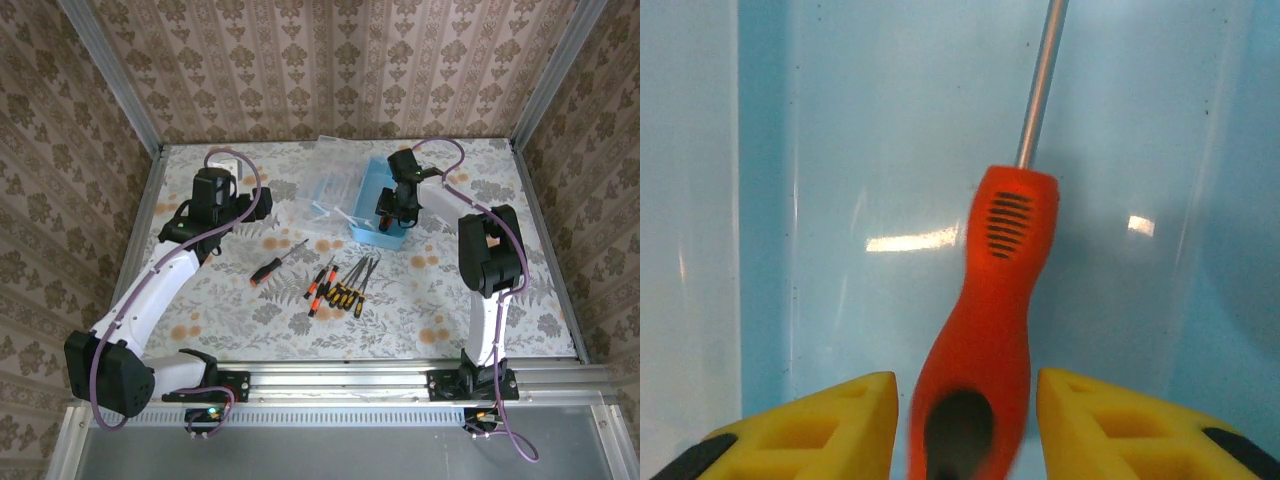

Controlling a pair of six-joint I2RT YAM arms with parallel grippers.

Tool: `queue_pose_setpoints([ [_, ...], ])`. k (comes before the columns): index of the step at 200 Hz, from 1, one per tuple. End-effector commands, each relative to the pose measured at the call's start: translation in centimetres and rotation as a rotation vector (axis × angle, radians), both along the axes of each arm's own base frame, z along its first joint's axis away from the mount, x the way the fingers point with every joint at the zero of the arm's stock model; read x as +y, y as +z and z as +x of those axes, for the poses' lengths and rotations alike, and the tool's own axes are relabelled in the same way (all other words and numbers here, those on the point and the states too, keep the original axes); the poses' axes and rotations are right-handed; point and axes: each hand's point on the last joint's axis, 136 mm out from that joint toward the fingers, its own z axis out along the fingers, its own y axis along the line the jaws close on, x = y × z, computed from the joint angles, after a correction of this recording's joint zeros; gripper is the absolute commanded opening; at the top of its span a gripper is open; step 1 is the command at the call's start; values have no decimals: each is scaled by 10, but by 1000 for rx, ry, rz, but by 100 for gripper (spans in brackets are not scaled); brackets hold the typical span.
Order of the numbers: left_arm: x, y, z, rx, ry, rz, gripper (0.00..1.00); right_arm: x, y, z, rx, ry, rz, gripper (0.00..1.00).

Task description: Pack the tool kit

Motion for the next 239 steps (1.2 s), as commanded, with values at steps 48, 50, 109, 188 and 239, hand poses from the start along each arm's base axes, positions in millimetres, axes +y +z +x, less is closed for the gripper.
queue_pose_setpoints([
  [48,4,6,-3,-26,7,23,91,-3,74,-13,-151,-28,54,48],
  [50,5,6,-3,-24,10,25,91,-3,79,-14,-162,-29,56,48],
  [109,20,-42,-6,202,224,-140,95,26,159,-71,-375,37,129,59],
  [188,-18,-145,-26,312,27,-297,98,104,119,-176,-311,274,208,70],
  [239,-27,-170,-47,369,-38,-318,98,187,79,-218,-222,453,195,71],
])
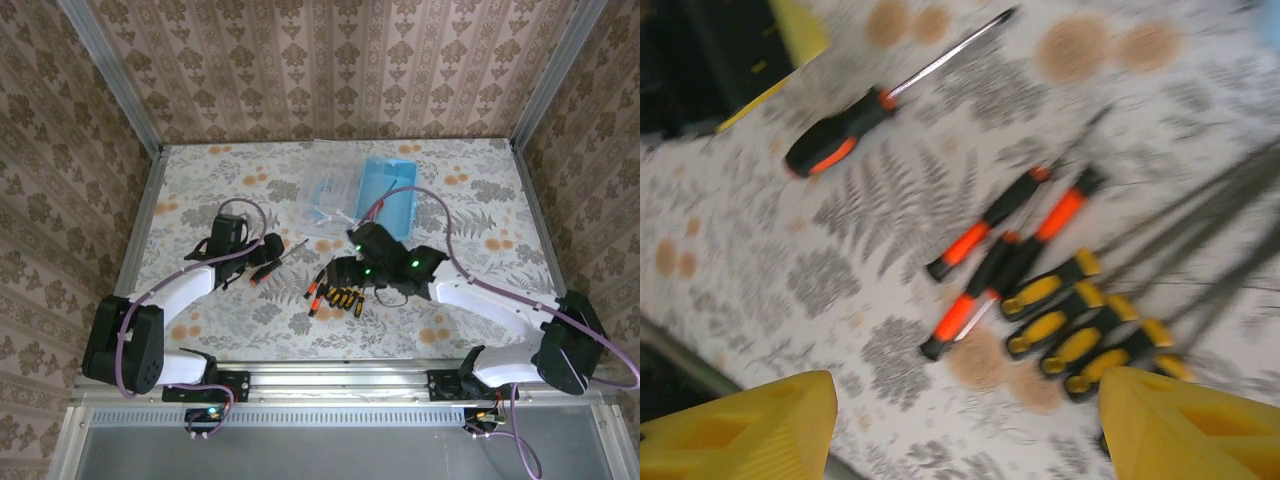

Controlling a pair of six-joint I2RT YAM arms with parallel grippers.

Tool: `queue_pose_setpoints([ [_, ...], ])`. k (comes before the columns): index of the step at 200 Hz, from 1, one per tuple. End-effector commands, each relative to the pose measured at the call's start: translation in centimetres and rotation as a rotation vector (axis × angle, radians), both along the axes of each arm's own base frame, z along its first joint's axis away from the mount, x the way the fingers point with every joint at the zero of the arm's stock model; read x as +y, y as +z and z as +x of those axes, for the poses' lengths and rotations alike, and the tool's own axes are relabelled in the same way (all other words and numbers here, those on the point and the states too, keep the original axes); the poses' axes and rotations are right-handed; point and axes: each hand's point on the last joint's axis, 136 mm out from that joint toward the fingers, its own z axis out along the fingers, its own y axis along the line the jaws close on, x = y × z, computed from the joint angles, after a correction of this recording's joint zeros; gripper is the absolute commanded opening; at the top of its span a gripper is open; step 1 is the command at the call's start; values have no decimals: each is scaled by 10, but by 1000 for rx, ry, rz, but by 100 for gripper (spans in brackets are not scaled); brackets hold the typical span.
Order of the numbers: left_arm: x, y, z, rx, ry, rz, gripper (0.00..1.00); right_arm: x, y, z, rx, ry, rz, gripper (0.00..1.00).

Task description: Pack the tool kit

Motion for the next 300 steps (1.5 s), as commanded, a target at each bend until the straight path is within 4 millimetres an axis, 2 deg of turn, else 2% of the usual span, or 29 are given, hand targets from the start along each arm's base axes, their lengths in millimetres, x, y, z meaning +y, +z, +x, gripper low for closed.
queue_pose_setpoints([
  [1,-13,4,-2,-21,-44,-67,98,31,-10,2,-4,11,-12,71],
  [22,-18,-4,-11,1,-71,-67,98,47,-22,3,14,33,-32,71],
  [46,-18,-6,-19,7,-81,-69,98,56,-28,6,23,32,-27,72],
  [101,-30,-4,-32,13,-108,-109,98,54,-53,14,59,-7,-115,72],
  [127,-39,-6,-39,29,-124,-150,98,56,-60,16,80,-23,-115,71],
  [152,-42,-7,-48,31,-120,-161,98,51,-65,21,90,-69,-147,68],
  [159,-43,-5,-49,22,-114,-179,98,50,-67,23,94,-80,-152,67],
  [165,-51,-3,-56,18,-140,-192,98,49,-68,25,96,-92,-157,65],
  [220,-54,27,-70,-37,-145,-245,97,43,-73,36,98,-158,-186,50],
  [242,-39,50,-69,-89,-99,-199,97,43,-74,37,103,-180,-184,49],
  [269,10,83,-67,-170,69,-45,99,45,-74,42,99,-226,-191,60],
  [288,38,109,-66,-221,145,34,99,56,-69,49,83,-243,-194,66],
  [300,63,120,-63,-236,218,86,99,67,-65,56,68,-254,-200,69],
])
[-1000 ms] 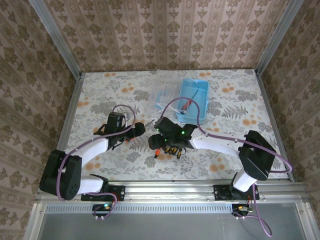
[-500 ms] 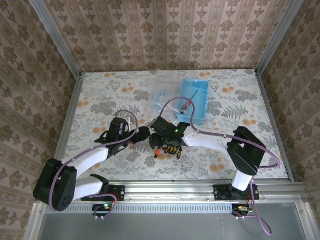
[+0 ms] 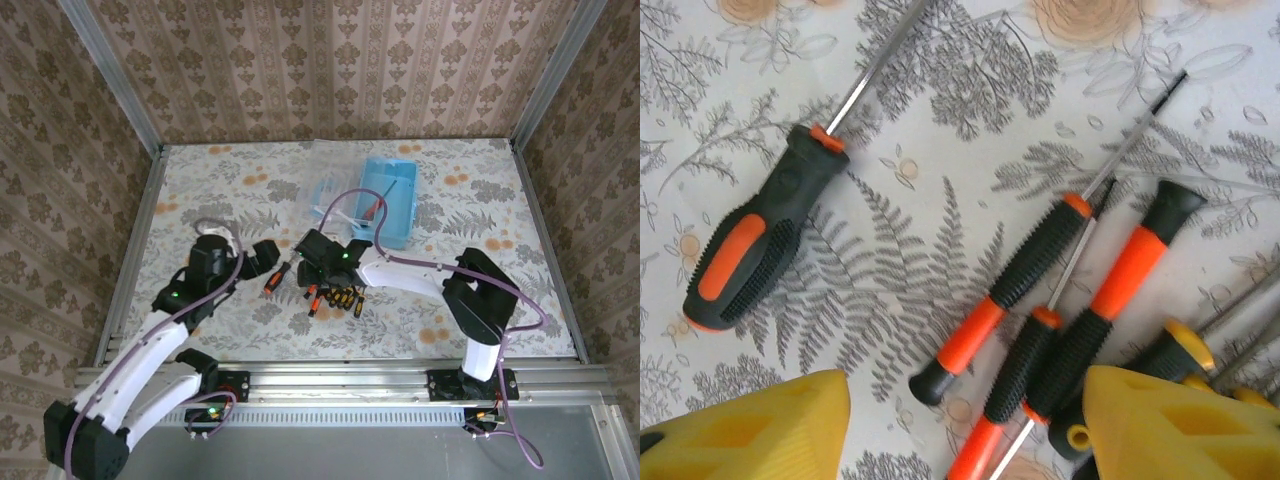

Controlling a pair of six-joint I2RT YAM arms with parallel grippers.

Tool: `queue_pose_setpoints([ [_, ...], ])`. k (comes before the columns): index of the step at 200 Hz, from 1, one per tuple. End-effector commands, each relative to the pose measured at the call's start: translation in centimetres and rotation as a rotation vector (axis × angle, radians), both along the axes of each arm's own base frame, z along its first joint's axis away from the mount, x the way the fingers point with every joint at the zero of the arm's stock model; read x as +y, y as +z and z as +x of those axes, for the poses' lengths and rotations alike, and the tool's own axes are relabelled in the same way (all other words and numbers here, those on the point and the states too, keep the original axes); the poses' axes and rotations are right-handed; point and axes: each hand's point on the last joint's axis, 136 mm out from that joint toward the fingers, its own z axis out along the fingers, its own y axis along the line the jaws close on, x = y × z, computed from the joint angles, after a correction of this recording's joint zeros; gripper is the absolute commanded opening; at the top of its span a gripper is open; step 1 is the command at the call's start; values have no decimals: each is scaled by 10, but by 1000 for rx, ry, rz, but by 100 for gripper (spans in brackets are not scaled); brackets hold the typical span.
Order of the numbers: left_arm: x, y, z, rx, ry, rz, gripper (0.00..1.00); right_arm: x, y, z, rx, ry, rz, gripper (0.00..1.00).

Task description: Pack the tool kit

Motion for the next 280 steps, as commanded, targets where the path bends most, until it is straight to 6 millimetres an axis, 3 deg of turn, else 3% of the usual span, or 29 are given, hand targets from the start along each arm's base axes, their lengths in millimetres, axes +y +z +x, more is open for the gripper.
queue_pose_setpoints([
  [1,56,7,-3,22,174,181,100,12,9,15,-45,-61,-33,69],
  [19,74,17,-2,26,222,210,100,30,11,24,-51,-66,-65,74],
  [40,81,18,-2,31,229,194,100,43,2,34,-53,-96,-111,80],
  [75,81,14,-5,28,228,150,100,59,-16,46,-42,-134,-175,86],
  [112,82,13,-9,17,225,127,100,78,-36,45,-17,-109,-210,88],
  [137,83,14,-10,13,226,122,100,76,-45,42,2,-112,-239,86],
  [197,82,13,-9,12,223,104,100,76,-41,33,22,-74,-168,66],
  [252,81,14,-7,9,226,88,100,73,-36,28,31,-32,-111,35],
  [280,81,19,-7,-2,220,90,100,74,-26,27,12,11,-104,28],
])
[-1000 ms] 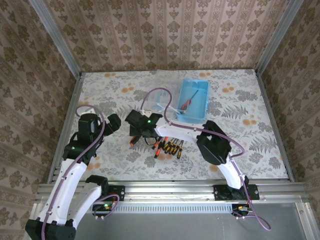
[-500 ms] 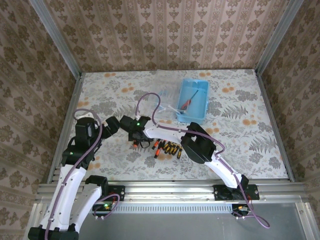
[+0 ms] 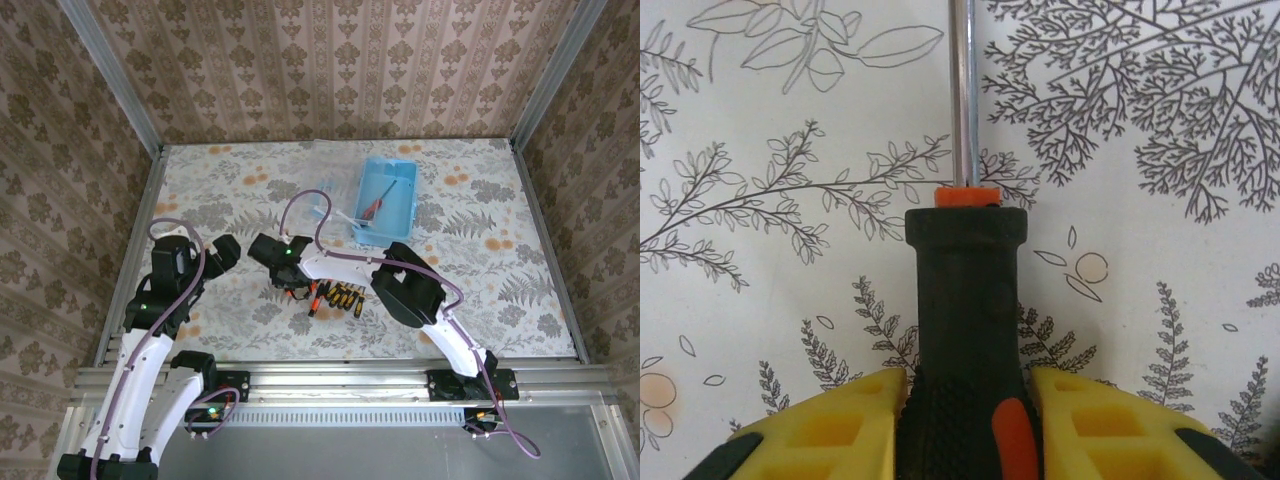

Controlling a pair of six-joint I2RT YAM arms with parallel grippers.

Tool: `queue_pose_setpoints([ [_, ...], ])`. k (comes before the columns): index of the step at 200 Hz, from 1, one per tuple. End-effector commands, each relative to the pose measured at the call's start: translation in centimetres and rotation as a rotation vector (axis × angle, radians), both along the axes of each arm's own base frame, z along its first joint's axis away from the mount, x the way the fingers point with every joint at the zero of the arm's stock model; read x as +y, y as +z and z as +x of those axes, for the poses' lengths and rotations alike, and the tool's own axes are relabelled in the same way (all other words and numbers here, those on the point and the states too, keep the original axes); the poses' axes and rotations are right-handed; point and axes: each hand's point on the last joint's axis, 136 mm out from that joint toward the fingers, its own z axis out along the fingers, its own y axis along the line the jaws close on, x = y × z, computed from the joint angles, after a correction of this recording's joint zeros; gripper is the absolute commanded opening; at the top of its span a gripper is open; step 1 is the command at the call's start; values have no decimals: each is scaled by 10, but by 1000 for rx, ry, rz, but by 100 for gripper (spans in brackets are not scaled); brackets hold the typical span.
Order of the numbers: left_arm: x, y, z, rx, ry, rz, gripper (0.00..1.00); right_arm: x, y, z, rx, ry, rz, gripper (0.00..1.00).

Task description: Pack the tool kit

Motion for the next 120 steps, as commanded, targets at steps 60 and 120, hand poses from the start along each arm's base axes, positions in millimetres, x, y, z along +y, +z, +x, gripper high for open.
queue_pose_setpoints([
  [60,0,40,8,-64,-27,34,100,11,86,-10,-85,163,171,26],
  [120,-6,55,23,-84,-41,16,100,-4,119,-13,-158,180,199,26],
])
